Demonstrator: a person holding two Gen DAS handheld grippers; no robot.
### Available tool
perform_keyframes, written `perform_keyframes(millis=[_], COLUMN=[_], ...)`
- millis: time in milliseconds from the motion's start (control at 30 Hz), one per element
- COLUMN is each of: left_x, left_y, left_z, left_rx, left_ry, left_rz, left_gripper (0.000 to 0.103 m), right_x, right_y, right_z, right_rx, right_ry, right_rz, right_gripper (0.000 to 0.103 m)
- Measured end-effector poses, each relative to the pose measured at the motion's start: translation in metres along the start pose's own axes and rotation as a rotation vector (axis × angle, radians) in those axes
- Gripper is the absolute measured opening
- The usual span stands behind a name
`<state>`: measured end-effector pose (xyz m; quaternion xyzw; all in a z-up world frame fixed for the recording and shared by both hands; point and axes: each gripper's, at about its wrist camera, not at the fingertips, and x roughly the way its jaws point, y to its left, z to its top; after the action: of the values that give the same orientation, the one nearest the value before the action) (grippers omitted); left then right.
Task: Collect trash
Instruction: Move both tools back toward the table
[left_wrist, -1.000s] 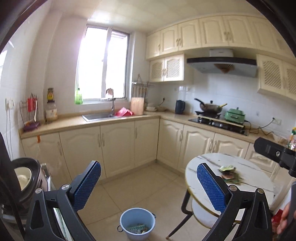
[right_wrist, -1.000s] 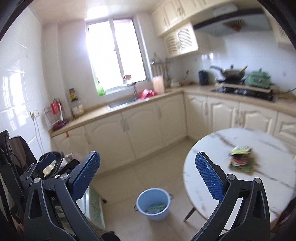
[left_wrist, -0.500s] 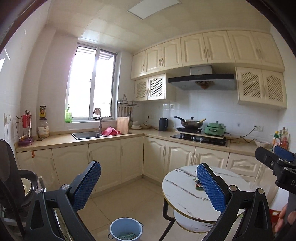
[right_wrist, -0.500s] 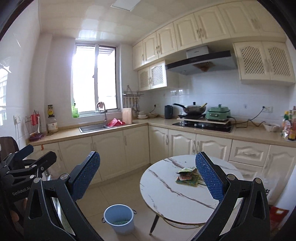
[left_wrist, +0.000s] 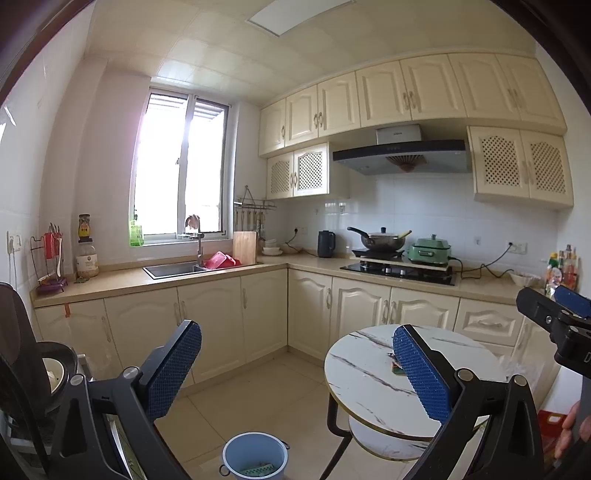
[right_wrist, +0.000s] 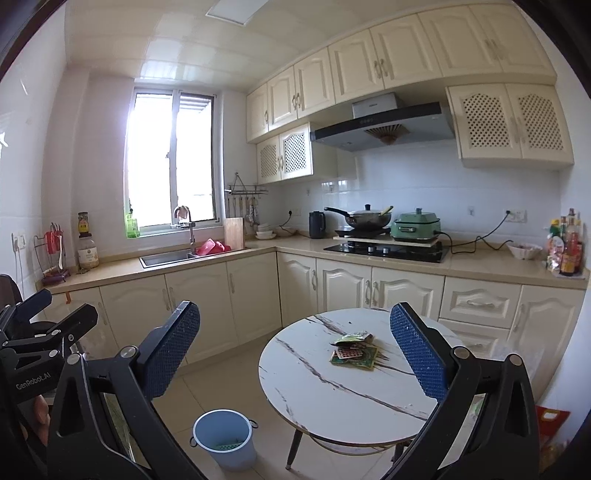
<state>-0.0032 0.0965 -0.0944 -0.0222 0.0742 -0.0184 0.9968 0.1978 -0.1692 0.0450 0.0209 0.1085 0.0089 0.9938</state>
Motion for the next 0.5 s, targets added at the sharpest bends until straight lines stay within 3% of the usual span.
perform_keyframes(millis=[267, 500], left_x=[0.026, 0.085], left_y=[0.000, -0.007], left_z=[0.013, 0.019], left_rx=[0.004, -0.006], left_ry=[0.032, 0.120], left_rz=[-0.013, -0.043], left_gripper=[0.102, 0.102], right_x=[0.007, 0.044], right_y=[-0.018, -0.063], right_z=[-0.004, -0.025], right_rx=[0.024, 0.062], right_ry=[0.009, 0.084], right_rz=[-0.030, -0.128], right_gripper=[0.103, 0.103])
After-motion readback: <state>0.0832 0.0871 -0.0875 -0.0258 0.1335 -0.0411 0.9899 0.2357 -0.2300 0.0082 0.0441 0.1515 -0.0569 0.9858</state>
